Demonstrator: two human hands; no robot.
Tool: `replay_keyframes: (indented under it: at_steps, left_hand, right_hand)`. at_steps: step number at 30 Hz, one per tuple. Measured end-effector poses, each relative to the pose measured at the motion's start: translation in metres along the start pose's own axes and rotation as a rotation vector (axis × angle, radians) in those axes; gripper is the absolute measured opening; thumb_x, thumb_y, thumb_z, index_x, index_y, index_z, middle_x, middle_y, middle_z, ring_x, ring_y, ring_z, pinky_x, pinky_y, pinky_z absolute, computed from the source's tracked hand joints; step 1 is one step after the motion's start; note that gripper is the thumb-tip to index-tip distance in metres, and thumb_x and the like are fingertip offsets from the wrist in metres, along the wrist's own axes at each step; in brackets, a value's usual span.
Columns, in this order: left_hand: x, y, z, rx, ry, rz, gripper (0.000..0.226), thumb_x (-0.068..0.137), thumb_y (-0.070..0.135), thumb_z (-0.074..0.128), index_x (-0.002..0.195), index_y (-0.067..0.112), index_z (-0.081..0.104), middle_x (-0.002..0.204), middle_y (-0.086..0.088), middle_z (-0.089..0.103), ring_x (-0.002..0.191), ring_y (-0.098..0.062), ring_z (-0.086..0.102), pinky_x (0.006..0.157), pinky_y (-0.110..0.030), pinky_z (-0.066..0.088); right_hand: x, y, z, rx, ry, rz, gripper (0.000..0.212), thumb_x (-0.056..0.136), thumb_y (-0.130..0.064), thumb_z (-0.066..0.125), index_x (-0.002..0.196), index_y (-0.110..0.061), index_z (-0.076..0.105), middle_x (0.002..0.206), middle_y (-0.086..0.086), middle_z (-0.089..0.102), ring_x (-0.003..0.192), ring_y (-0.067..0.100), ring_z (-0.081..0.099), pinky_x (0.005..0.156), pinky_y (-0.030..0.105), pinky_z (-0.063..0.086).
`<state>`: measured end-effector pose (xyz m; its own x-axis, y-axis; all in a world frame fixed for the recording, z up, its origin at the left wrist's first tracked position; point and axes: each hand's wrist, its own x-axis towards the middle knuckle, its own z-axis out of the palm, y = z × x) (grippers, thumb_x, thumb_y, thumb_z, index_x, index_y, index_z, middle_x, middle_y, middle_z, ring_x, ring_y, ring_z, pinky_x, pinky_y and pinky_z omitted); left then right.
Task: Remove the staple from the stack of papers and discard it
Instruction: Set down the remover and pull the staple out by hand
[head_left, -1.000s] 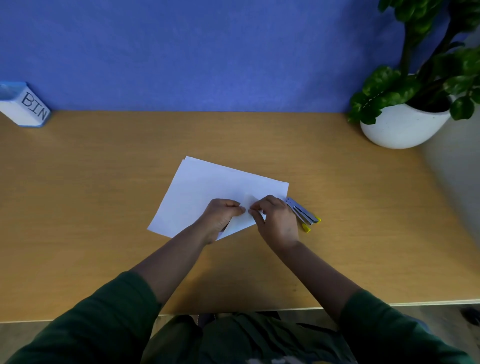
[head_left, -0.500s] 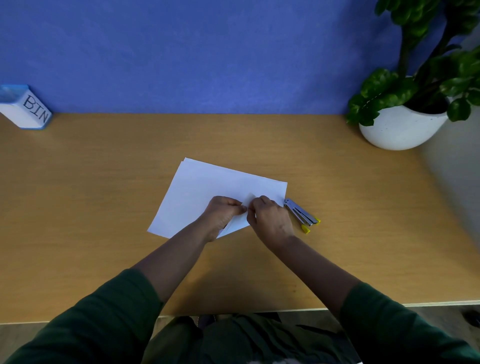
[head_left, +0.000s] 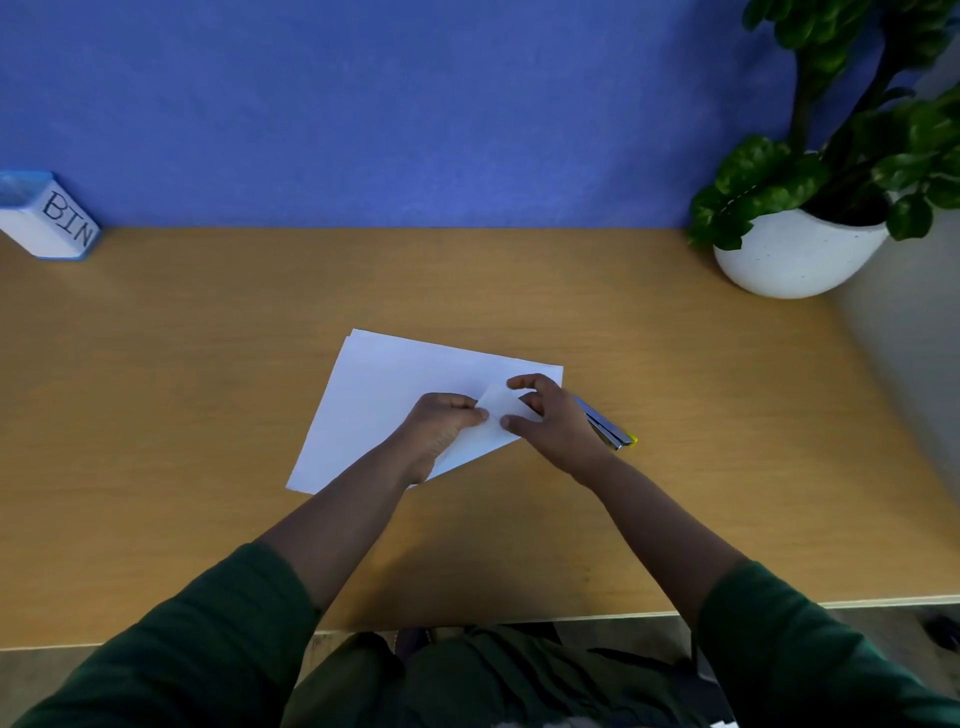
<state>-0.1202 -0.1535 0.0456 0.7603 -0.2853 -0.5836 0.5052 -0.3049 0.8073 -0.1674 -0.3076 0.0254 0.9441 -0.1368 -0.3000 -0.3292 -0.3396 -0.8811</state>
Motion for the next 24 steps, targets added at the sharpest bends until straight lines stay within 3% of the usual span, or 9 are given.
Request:
replay_keyframes:
  at_steps: [4,11,16,19,24]
  left_hand:
    - [-0.0003,0.0013,-0.0022,0.024,-0.026,0.029,0.023,0.087,0.009,0.062,0.104,-0.004,0.068,0.113,-0.019,0.067,0.109,-0.034,0.061,0.102,-0.044,0.046]
    - [-0.0004,0.0036,-0.002,0.046,-0.045,0.018,0.022,0.087,0.011,0.062,0.105,-0.001,0.069,0.113,-0.016,0.067,0.108,-0.032,0.061,0.101,-0.043,0.046]
    - [0.0001,0.0058,-0.0048,0.021,-0.089,-0.015,0.016,0.084,0.009,0.065,0.098,0.002,0.07,0.105,-0.015,0.069,0.101,-0.032,0.064,0.096,-0.042,0.048]
    - [0.0027,0.0056,-0.0052,-0.034,-0.089,-0.032,0.021,0.084,0.007,0.065,0.102,-0.003,0.068,0.107,-0.017,0.069,0.101,-0.032,0.064,0.098,-0.042,0.048]
    - [0.0033,0.0057,-0.0058,-0.156,-0.124,-0.1,0.02,0.085,0.002,0.063,0.102,-0.008,0.065,0.102,-0.019,0.068,0.089,-0.03,0.065,0.086,-0.037,0.051]
  right_hand:
    - [0.0032,-0.0041,-0.0031,0.038,-0.016,0.016,0.033,0.08,-0.013,0.069,0.108,-0.024,0.056,0.101,0.011,0.063,0.091,0.019,0.059,0.073,0.028,0.045]
    - [0.0049,-0.0028,-0.0002,0.046,-0.028,0.016,0.033,0.078,-0.021,0.072,0.104,-0.033,0.054,0.105,-0.006,0.057,0.105,0.014,0.055,0.077,0.026,0.043]
    - [0.0046,-0.0001,0.0022,0.003,-0.023,0.002,0.032,0.08,-0.023,0.069,0.108,-0.029,0.054,0.108,-0.007,0.059,0.107,0.013,0.055,0.082,0.029,0.047]
    - [0.0028,0.0003,0.0038,0.003,0.014,-0.046,0.026,0.081,-0.021,0.068,0.103,-0.028,0.055,0.104,-0.005,0.062,0.102,0.015,0.058,0.077,0.027,0.045]
    - [0.001,-0.0011,0.004,-0.03,0.038,-0.092,0.026,0.083,-0.02,0.066,0.101,-0.03,0.052,0.106,0.0,0.061,0.099,0.017,0.058,0.069,0.026,0.045]
